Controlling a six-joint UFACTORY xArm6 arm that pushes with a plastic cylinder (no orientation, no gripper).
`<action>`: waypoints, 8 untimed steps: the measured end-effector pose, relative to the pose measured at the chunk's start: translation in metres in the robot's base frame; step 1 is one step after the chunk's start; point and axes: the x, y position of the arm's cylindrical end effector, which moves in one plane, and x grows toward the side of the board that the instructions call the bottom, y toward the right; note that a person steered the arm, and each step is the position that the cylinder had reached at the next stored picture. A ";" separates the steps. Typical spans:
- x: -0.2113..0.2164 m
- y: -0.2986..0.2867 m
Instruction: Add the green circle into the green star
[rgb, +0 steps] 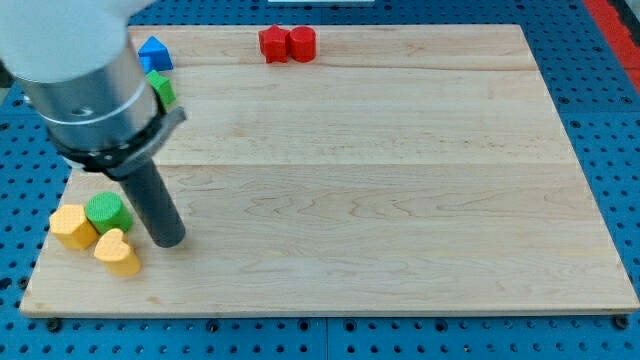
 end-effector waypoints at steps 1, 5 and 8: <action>0.008 -0.009; 0.022 -0.070; -0.006 -0.076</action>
